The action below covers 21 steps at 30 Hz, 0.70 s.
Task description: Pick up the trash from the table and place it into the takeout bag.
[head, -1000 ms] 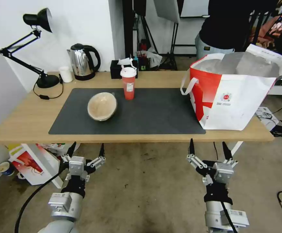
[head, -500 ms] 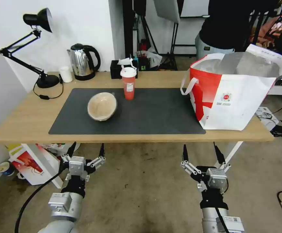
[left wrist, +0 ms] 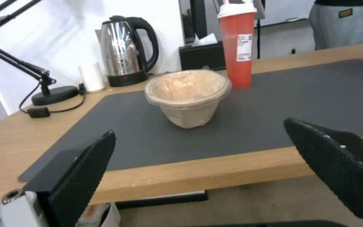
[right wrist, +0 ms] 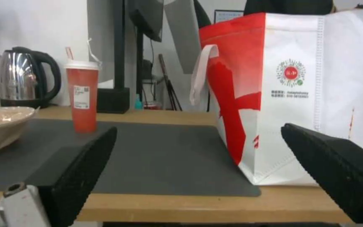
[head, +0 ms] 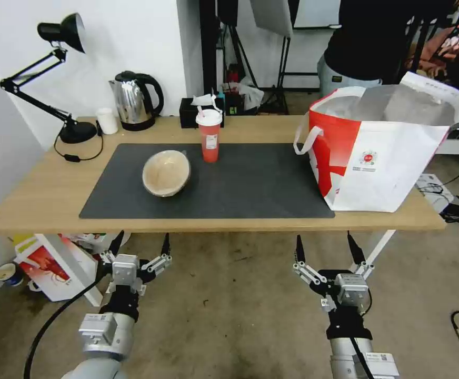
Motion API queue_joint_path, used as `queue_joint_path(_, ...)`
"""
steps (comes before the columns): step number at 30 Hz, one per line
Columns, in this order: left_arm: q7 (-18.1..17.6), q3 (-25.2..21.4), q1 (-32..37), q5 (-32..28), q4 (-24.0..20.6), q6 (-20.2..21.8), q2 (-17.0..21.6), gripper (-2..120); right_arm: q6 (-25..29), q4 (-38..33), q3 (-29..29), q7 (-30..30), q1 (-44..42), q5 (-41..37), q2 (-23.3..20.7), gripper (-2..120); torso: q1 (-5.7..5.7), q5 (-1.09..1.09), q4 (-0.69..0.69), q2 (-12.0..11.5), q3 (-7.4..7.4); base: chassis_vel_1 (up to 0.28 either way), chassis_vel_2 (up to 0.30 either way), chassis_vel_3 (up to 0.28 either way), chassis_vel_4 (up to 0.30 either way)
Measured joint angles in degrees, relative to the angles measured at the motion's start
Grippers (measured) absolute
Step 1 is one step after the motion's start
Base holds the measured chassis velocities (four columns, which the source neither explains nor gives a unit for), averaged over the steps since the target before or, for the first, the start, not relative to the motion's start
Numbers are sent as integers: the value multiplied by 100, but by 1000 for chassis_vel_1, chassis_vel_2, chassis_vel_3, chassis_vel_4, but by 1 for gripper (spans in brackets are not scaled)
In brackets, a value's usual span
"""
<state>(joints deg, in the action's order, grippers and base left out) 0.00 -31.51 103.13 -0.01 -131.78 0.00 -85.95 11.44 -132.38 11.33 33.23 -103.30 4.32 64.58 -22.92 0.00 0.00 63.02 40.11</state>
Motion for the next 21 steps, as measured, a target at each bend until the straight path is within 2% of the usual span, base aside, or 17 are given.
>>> queue_joint_path(21, 0, 0, 0, 0, 0, 0, 0, 100, 33, 2, 48, -30, 12, 79, 57, 100, 0, 0, 0, 0, 0, 0, 0, 0, 0)
